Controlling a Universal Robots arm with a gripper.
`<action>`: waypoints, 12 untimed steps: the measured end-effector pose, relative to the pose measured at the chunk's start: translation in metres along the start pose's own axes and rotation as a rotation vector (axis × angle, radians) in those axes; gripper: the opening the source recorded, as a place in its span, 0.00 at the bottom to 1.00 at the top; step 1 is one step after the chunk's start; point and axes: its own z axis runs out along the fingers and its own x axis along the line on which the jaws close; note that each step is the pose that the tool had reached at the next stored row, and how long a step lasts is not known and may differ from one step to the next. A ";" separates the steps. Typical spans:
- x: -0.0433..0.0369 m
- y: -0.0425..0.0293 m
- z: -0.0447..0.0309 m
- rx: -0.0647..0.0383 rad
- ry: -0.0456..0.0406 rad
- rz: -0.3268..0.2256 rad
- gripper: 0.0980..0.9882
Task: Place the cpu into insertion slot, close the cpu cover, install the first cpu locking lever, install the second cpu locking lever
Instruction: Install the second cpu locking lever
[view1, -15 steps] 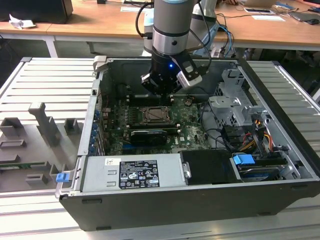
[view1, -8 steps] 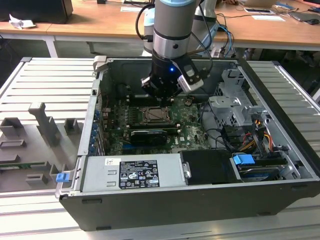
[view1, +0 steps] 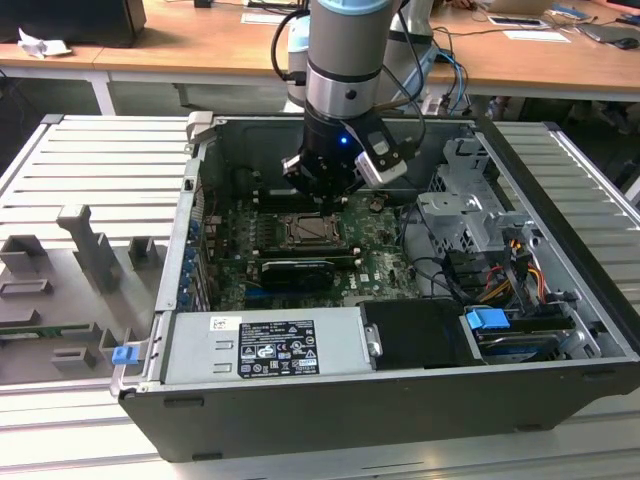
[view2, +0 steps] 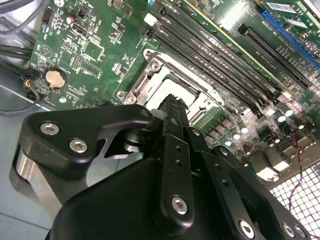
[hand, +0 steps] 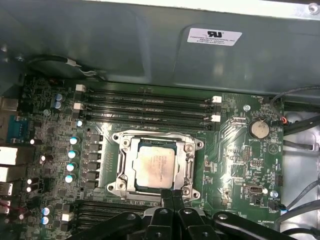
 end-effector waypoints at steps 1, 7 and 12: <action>0.0000 -0.0001 0.0001 0.000 0.0003 0.000 0.01; 0.0004 -0.0049 0.0013 -0.002 0.0177 0.002 0.01; 0.0015 -0.0155 0.0045 -0.018 0.0170 0.000 0.01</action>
